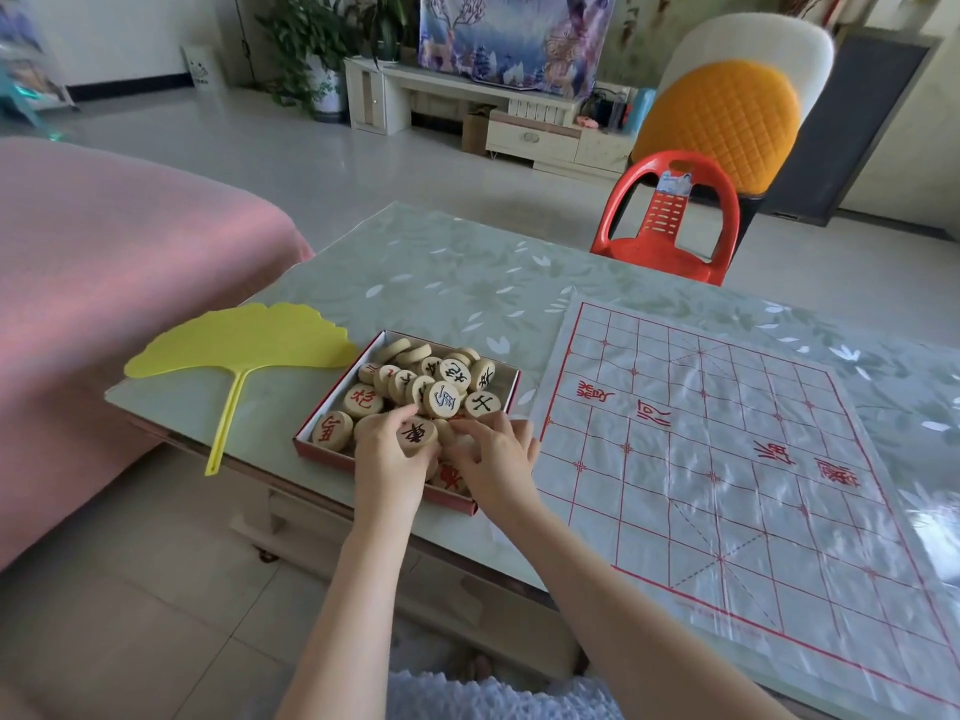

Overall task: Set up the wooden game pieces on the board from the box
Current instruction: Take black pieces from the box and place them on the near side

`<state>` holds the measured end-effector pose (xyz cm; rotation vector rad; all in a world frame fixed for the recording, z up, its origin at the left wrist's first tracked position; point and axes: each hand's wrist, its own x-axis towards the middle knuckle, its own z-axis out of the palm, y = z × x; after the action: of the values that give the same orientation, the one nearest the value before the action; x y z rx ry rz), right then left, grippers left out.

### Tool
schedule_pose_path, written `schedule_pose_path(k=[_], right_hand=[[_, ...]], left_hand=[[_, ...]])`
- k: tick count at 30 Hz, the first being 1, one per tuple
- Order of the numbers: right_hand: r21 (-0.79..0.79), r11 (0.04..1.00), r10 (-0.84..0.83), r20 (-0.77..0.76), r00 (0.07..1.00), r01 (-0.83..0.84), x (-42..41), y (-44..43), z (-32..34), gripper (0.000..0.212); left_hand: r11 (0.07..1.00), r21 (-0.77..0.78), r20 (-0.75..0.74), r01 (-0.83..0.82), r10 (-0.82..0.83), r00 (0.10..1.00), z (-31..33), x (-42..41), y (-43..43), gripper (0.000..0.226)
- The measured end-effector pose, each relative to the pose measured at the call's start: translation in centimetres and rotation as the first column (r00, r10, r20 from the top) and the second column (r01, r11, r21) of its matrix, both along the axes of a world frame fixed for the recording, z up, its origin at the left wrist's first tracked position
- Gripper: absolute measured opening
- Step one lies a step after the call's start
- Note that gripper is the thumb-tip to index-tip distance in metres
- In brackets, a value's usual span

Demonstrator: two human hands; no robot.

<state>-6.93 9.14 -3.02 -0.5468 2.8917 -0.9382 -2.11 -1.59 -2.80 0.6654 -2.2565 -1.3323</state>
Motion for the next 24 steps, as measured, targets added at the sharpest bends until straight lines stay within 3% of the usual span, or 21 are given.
schedule_pose_path(k=[8,13,17,24], right_hand=[[-0.266,0.96,0.079,-0.036,0.996,-0.086,0.6,-0.3,-0.2,0.015],[-0.235,0.959,0.165,0.002,0.986,-0.16,0.4,0.0,-0.2,0.022],[-0.257,0.958,0.153,0.098,0.983,-0.124,0.5,0.1,-0.2,0.022],[-0.18,0.958,0.242,0.102,0.965,-0.222,0.2,-0.4,0.1,0.018]], left_hand=[[1.0,-0.031,0.137,-0.001,0.005,0.991,0.3,0.4,-1.6,0.05],[1.0,0.003,0.16,0.002,-0.003,0.987,0.6,0.6,-1.7,0.046],[0.999,0.015,0.166,0.033,-0.036,0.986,1.0,0.7,-1.9,0.046],[0.998,0.007,0.163,0.056,-0.056,0.985,1.6,1.0,-1.9,0.052]])
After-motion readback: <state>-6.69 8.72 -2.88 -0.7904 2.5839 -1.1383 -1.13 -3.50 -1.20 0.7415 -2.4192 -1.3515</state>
